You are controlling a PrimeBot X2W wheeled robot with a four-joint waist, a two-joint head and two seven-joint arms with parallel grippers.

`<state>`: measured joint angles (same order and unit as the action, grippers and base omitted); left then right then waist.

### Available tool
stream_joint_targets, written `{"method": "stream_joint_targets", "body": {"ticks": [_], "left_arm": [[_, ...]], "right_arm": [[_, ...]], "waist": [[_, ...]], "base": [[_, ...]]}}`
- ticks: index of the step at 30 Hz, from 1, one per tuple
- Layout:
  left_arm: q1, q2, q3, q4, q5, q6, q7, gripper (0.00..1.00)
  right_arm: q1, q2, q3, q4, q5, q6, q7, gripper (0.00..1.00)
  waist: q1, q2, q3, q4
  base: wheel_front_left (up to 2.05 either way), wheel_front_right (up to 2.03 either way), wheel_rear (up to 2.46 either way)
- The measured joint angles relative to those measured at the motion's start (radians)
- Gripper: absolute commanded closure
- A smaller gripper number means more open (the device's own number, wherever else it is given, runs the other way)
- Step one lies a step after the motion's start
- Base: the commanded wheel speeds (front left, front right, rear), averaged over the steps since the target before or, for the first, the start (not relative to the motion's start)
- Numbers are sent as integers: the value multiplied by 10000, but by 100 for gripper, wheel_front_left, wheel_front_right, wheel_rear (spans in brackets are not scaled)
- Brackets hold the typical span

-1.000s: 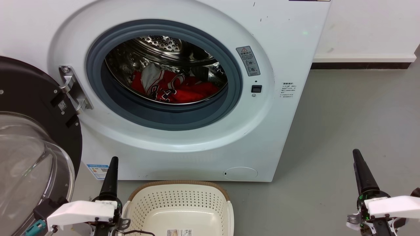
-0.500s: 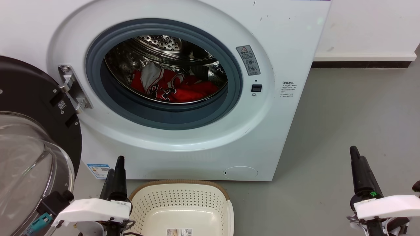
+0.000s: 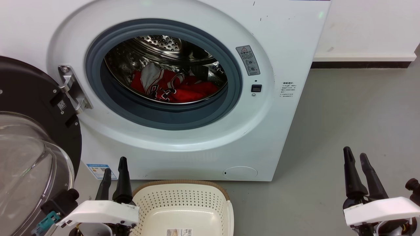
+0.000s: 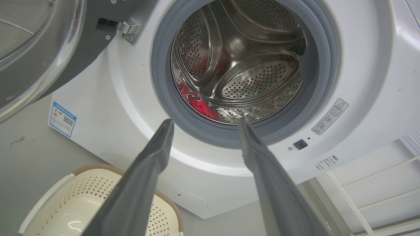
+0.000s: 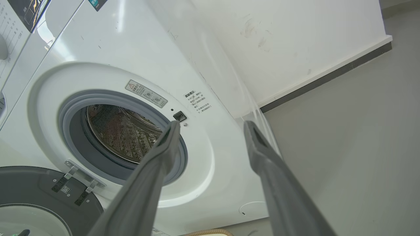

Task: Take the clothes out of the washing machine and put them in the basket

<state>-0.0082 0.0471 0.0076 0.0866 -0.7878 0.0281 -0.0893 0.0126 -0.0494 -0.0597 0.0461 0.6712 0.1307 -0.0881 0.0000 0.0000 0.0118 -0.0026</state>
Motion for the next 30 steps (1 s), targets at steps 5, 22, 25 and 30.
{"method": "stream_joint_targets", "body": {"ticks": [5, 22, 25, 30], "left_arm": [[45, 2, -63, -96, 692, 113, -146, 0], [247, 6, -288, -293, 2715, 384, -617, 0], [266, 8, -305, -318, 3009, 426, -688, 0], [387, 8, -326, -372, 3432, 428, -817, 0]], "right_arm": [[93, 0, 21, -75, -811, 0, -171, 0], [289, 0, 90, -167, -3078, 0, -614, 0], [322, 0, 107, -221, -3455, 0, -704, 0], [363, 0, 127, -334, -4002, 0, -819, 0]], "waist": [[0, 0, -2, -2], [0, 0, -6, 7], [0, 0, -14, 4], [0, 0, -27, -1]], "base": [[0, 0, 0], [0, 0, 0], [0, 0, 0], [0, 0, 0]]}}
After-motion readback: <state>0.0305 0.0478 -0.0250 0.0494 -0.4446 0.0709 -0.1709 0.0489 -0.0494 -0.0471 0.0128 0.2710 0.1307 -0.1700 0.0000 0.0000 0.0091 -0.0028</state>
